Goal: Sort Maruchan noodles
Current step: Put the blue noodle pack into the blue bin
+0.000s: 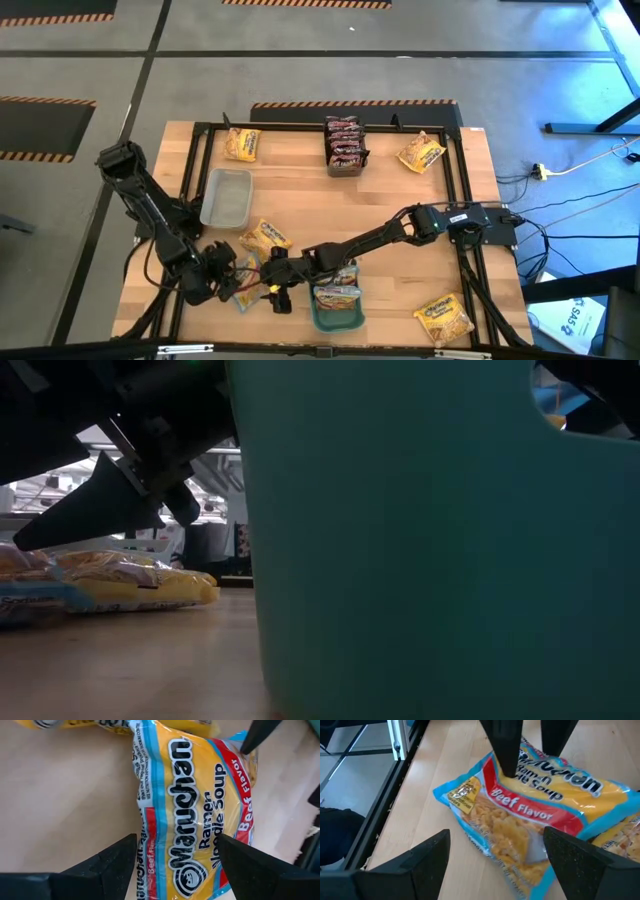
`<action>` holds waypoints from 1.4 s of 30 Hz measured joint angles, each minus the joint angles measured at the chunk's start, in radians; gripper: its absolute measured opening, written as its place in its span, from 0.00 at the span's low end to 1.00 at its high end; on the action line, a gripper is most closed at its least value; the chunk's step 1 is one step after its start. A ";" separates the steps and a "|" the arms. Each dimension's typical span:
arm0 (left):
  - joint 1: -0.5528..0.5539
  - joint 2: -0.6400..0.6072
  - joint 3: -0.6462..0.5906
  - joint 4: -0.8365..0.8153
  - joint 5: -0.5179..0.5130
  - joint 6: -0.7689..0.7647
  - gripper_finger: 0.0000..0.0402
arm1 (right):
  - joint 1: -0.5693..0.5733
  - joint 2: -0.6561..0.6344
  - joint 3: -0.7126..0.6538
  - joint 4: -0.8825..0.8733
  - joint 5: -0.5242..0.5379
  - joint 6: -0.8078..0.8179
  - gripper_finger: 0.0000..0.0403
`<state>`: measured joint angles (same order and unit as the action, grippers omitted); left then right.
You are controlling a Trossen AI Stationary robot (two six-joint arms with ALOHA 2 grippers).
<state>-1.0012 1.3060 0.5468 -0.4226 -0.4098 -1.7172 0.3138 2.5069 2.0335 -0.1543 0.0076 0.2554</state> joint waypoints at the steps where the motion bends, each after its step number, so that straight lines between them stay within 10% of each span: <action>1: 0.000 0.000 -0.006 0.013 -0.003 0.001 0.67 | 0.000 0.000 0.000 0.000 0.000 0.000 0.75; 42: 0.000 0.002 -0.024 0.078 -0.104 0.213 0.01 | 0.006 -0.067 0.001 -0.113 -0.018 0.002 0.75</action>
<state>-1.0016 1.3079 0.5224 -0.3448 -0.5140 -1.5042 0.3199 2.4395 2.0346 -0.2672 -0.0104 0.2574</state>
